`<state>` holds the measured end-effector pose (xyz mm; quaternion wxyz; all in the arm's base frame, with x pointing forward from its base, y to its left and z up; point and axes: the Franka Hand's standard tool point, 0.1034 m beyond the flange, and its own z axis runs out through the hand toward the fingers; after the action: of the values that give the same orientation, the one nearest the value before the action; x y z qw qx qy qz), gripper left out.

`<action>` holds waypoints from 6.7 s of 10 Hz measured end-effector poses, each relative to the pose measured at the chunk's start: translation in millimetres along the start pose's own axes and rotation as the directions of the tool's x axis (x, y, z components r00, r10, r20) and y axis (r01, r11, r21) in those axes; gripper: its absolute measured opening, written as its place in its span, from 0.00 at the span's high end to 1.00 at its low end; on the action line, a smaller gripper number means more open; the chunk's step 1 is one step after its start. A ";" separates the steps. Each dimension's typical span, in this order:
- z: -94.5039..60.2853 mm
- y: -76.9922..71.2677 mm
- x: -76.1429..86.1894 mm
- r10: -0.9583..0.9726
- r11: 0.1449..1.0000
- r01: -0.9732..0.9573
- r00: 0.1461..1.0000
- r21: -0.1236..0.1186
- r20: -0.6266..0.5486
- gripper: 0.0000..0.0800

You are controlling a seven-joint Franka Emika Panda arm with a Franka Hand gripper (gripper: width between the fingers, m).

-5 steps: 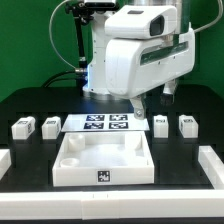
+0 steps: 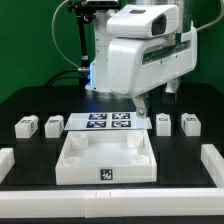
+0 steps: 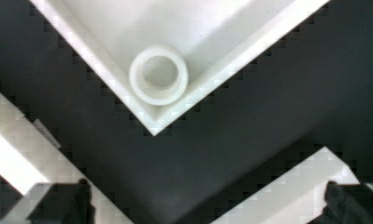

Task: Assemble one leg

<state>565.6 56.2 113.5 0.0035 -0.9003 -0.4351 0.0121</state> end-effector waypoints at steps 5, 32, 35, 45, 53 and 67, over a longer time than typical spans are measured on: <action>0.1 0.0 0.0 0.000 1.000 0.000 1.000 0.000 0.000 0.19; 102.3 -26.9 -109.7 -0.684 0.729 0.684 0.729 -0.007 -0.033 0.93; 107.4 -33.2 -66.9 -0.664 0.748 0.664 0.746 -0.017 -0.059 0.93; 109.3 -51.7 -35.5 -0.650 0.759 0.651 0.756 -0.014 -0.080 0.93; 110.2 -50.4 -39.5 -0.638 0.769 0.639 0.765 -0.016 -0.081 0.21; 52.6 -139.9 3.0 0.355 0.935 -0.353 0.928 0.032 -0.116 0.19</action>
Offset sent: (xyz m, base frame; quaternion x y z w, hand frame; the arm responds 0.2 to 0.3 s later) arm 0.0000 0.0000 0.0000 0.0000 0.0000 0.0000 1.0000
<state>456.6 145.3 63.2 0.0323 -0.9630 -0.2646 -0.0392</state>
